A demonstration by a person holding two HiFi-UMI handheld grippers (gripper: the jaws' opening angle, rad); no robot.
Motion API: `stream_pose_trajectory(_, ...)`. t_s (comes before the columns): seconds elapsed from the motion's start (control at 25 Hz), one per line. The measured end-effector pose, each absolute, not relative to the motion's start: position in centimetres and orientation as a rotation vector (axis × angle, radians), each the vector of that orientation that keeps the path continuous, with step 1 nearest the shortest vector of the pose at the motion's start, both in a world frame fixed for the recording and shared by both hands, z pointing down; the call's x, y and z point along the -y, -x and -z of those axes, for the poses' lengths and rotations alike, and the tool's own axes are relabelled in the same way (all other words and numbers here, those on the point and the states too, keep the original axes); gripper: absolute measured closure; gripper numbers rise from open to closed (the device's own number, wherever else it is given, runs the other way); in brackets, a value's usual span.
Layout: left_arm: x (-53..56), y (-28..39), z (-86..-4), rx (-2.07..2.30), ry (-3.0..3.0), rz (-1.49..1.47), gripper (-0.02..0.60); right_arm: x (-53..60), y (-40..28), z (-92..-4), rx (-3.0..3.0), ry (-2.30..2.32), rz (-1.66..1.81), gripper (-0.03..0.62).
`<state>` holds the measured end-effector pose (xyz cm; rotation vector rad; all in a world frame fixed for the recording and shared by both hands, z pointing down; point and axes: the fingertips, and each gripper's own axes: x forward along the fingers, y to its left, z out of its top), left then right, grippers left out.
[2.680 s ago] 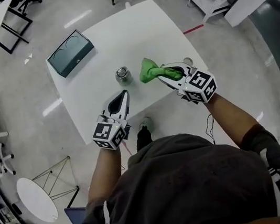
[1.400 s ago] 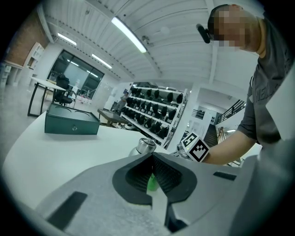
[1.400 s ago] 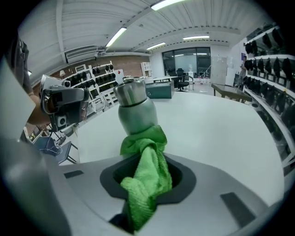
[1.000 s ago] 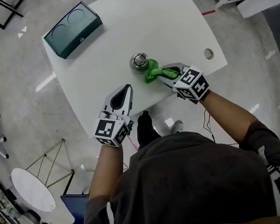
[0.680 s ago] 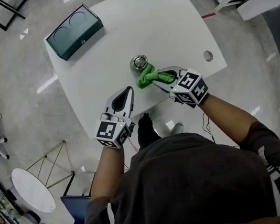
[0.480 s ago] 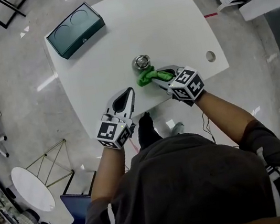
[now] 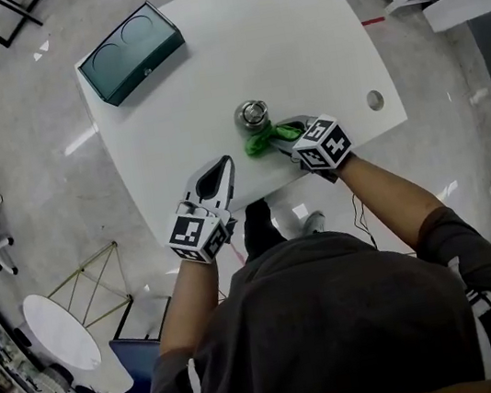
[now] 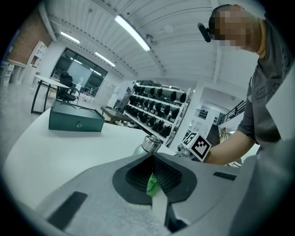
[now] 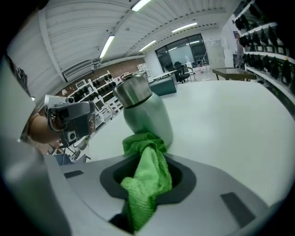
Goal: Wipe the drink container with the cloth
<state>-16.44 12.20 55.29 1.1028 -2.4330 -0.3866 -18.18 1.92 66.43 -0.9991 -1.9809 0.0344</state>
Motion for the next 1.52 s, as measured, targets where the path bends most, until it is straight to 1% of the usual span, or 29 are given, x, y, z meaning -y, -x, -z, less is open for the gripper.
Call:
stream_pose_trajectory(0.12,-12.0,17.0,-55.4,2.426,-1.098,0.393,0.577,-2.1,17.8,-65.3,1.970,1.042,-0.003,0.515)
stream_pose_trajectory(0.2,-11.6,17.4,-55.1,2.431,-1.106,0.398,0.577,-2.6,16.9,-63.1,1.969,1.121,0.117,0.515)
stream_pose_trajectory(0.36,-11.9,17.8,-54.3,2.446,-1.100,0.413,0.577,-4.5,15.2,-57.5,1.922,1.370,0.535,0.516)
stream_pose_trajectory(0.48,-13.0,18.0,-53.4,2.481,-1.070,0.437,0.577,-6.2,15.8,-53.2,1.813,1.545,0.858,0.515)
stream_pose_trajectory(0.56,-14.3,18.1,-52.8,2.510,-1.051,0.445,0.577,-7.3,16.7,-51.9,1.667,1.615,1.075,0.516)
stream_pose_trajectory(0.68,-16.9,17.8,-52.2,2.554,-1.013,0.457,0.577,-9.3,17.4,-52.7,1.384,1.656,1.355,0.514)
stream_pose_trajectory(0.92,-21.3,16.0,-52.3,2.613,-0.922,0.510,0.577,-11.1,16.0,-59.1,0.888,1.612,1.754,0.515)
stream_pose_trajectory(1.12,-25.0,14.9,-52.8,2.640,-0.853,0.555,0.577,-11.1,15.7,-63.9,0.597,1.508,1.891,0.514)
stream_pose_trajectory(1.32,-26.7,14.1,-53.5,2.637,-0.806,0.578,0.577,-12.1,15.1,-65.8,0.530,1.502,1.885,0.514)
stream_pose_trajectory(1.4,-27.1,14.1,-53.6,2.634,-0.803,0.574,0.577,-13.7,14.7,-64.8,0.605,1.557,1.818,0.514)
stream_pose_trajectory(1.52,-27.2,14.6,-53.1,2.637,-0.820,0.566,0.577,-16.6,15.8,-61.0,0.824,1.674,1.502,0.514)
